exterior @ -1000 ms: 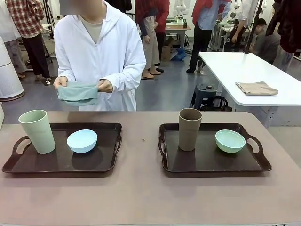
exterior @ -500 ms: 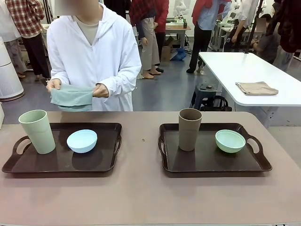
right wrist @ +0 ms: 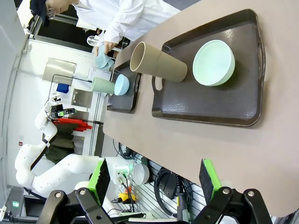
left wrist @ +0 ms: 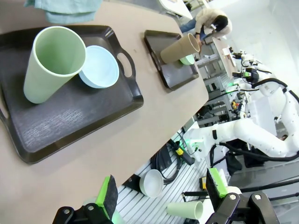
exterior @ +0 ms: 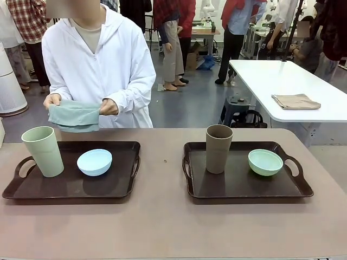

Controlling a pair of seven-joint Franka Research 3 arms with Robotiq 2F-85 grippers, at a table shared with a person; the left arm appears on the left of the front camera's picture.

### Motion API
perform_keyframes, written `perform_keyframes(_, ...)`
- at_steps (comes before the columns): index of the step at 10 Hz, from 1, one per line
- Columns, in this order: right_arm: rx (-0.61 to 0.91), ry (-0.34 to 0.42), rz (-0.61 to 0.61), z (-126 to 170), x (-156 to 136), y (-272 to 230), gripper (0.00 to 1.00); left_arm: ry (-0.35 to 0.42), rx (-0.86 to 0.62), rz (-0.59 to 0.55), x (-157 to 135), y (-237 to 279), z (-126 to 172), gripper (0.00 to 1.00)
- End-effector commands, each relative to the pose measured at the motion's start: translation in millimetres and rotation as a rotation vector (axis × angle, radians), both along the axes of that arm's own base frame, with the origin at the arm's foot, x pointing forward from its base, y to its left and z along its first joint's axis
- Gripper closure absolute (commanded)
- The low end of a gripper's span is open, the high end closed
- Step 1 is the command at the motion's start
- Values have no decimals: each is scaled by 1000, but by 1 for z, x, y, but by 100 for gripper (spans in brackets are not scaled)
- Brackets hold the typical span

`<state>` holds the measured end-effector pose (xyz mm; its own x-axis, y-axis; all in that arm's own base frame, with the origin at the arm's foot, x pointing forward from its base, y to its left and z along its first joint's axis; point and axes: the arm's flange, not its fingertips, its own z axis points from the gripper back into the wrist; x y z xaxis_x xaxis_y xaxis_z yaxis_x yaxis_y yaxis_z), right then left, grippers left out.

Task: Set up a tray with a mat and arrange the tableware.
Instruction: Pick up the Picnic Bowl and Reusable plastic cup from the Handle tray in front of the human's position and hold them in the air.

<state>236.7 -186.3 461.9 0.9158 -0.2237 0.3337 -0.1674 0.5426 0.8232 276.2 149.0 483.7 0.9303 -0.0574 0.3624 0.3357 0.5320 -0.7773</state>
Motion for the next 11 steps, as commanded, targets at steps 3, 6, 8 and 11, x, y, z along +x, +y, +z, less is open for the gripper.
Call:
perform_keyframes(3,18,-25,6,-2,1,0,0,-12,-13,-1,0,2,0,0)
perform_keyframes(6,18,-25,6,-2,1,0,0,-12,-13,-1,0,2,0,0)
perform_keyframes(8,18,-25,6,-2,1,0,0,-12,-13,-1,0,2,0,0)
perform_keyframes(11,18,-25,6,-2,1,0,0,-12,-13,-1,0,2,0,0)
